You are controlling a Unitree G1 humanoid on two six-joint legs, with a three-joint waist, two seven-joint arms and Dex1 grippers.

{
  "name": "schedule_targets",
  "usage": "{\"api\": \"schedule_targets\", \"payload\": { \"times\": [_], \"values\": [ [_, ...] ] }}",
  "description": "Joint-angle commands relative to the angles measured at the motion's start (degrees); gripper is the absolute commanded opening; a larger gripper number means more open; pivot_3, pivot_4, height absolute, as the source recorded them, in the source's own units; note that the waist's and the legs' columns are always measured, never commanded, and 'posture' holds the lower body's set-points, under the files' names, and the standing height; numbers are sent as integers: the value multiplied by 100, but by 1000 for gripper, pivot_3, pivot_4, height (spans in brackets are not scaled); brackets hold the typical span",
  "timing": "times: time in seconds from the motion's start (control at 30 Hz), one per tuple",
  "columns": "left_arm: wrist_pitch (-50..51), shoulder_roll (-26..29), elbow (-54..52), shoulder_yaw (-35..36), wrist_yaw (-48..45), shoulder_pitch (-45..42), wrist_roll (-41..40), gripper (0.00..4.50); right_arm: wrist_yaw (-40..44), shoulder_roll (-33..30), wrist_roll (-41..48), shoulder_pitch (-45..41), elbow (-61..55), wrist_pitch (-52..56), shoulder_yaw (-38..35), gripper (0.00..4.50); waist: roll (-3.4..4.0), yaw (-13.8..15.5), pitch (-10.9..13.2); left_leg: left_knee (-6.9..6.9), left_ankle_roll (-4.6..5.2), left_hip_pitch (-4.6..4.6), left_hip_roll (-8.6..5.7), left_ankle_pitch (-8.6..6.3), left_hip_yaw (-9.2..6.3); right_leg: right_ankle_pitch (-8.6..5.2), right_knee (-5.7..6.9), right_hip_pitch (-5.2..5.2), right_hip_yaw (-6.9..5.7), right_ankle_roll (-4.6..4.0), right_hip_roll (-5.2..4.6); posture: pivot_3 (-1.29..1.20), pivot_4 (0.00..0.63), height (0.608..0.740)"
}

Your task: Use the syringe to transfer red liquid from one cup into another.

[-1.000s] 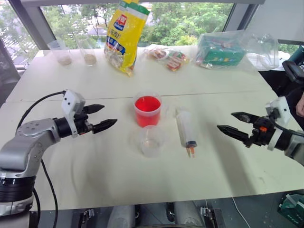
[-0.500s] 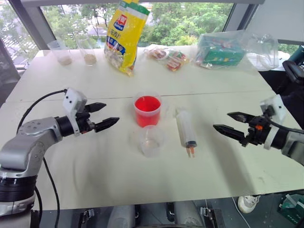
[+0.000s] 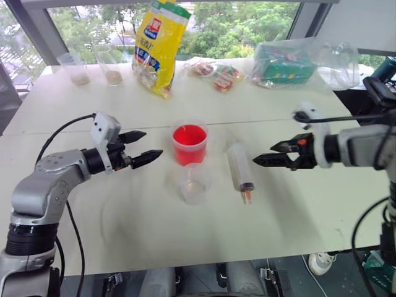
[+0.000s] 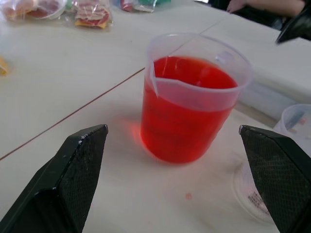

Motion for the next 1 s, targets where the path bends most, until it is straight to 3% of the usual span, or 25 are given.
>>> {"api": "schedule_targets", "payload": {
  "times": [0.03, 0.27, 0.6, 0.7, 0.8, 0.87, 1.0],
  "values": [
    [-157, -89, -84, 6, 51, -67, 31, 4500, -500, 348, -221, -620, 775, 43, 617, 4473, 0, 7, 0, 0, 1, -4, -1, 0, 1, 0, 0, -3, -1, 0, 0, 0, 150, 740],
    [-262, -347, -169, 15, 234, 3, 55, 4500, -1620, 1427, -836, -1234, 2194, 43, 991, 4473, 0, 14, 0, 0, 9, -14, -6, -5, 14, 11, 0, -10, 0, 20, -2, 0, 150, 740],
    [-399, -533, -252, -5, 409, 89, 141, 4500, -2225, 2142, -1176, -1045, 2276, 43, 1338, 4473, -17, -30, -10, 0, 13, -2, -2, -7, 21, 14, 5, -4, 0, 25, 2, 0, 150, 740],
    [-434, -540, -249, -1, 422, 103, 149, 4500, -2191, 2241, -1238, -1037, 2274, 43, 1469, 3596, -20, -42, -12, 0, 13, 11, 1, -7, 20, 13, 5, 7, 1, 23, 5, 0, 150, 740],
    [-473, -504, -216, 21, 410, 95, 154, 4500, -2174, 2291, -1277, -953, 2211, 43, 1577, 2106, -21, -47, -13, 0, 12, 12, 5, -7, 18, 13, 6, 7, 1, 23, 11, 0, 150, 740],
    [-500, -460, -164, 51, 386, 68, 154, 4500, -2172, 2309, -1263, -915, 2184, 43, 1594, 1464, -21, -53, -13, 0, 12, 12, 7, -7, 18, 13, 6, 7, 1, 23, 13, 0, 150, 740],
    [-527, -340, -74, 88, 314, 7, 161, 4500, -2189, 2262, -1157, -917, 2172, 43, 1480, 1464, -23, -54, -14, 0, 12, 13, 8, -7, 18, 13, 7, 7, 1, 23, 14, 0, 150, 740]
  ]
}}
